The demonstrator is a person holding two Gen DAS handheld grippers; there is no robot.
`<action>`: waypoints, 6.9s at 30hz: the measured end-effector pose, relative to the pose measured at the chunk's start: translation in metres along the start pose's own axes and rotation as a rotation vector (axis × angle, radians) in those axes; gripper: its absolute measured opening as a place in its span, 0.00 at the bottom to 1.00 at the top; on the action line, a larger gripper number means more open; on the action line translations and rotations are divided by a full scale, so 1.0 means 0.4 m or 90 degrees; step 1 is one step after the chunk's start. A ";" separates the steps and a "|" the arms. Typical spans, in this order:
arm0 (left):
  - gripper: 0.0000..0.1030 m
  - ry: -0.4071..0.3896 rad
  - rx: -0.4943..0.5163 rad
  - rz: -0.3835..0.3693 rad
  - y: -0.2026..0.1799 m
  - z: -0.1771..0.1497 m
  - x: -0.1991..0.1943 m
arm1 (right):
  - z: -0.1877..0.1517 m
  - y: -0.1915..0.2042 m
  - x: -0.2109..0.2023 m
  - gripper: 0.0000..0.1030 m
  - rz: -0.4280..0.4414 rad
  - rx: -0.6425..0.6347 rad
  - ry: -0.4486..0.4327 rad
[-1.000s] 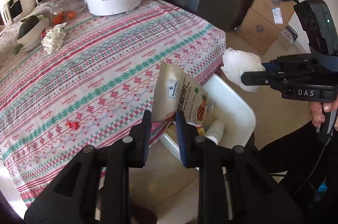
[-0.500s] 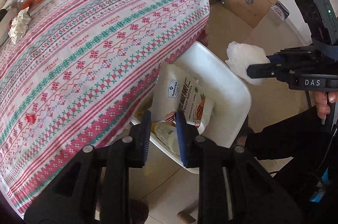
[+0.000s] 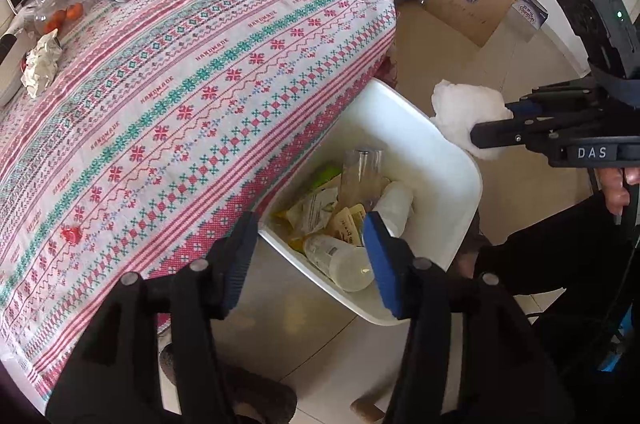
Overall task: Collect trash
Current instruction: 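Open both grippers to drop the packet and tissue into the bin, then grasp the crumpled cream paper with the left gripper while the right moves toward the red can, then grasp the red cartoon-face can with the right gripper while the left holds the paper, then carry both items over the white bin and open the left gripper to drop the paper, then lower the red can into the bin and open the right gripper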
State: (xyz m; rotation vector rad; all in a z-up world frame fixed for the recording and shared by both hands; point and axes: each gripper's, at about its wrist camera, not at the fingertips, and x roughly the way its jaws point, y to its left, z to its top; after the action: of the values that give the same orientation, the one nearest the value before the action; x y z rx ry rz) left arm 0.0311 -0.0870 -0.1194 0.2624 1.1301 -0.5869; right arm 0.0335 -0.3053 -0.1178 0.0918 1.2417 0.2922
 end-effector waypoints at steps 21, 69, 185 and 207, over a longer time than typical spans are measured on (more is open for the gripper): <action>0.77 -0.046 -0.093 0.042 0.146 -0.021 -0.085 | 0.030 0.029 0.012 0.65 -0.005 0.027 0.009; 0.88 -0.202 -0.377 0.170 0.895 0.271 0.100 | 0.392 0.273 0.125 0.79 -0.139 -0.082 -0.079; 0.23 -0.016 -0.071 -0.012 0.021 -0.006 -0.004 | 0.043 0.062 -0.031 0.52 -0.088 -0.063 -0.040; 0.77 -0.064 -0.057 0.088 0.027 0.021 -0.034 | 0.017 0.056 -0.003 0.52 -0.085 -0.070 -0.003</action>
State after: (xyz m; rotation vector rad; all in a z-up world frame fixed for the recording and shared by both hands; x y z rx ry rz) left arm 0.0395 -0.0780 -0.1046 0.2291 1.0299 -0.4214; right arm 0.0357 -0.2837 -0.1094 -0.0847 1.2196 0.2430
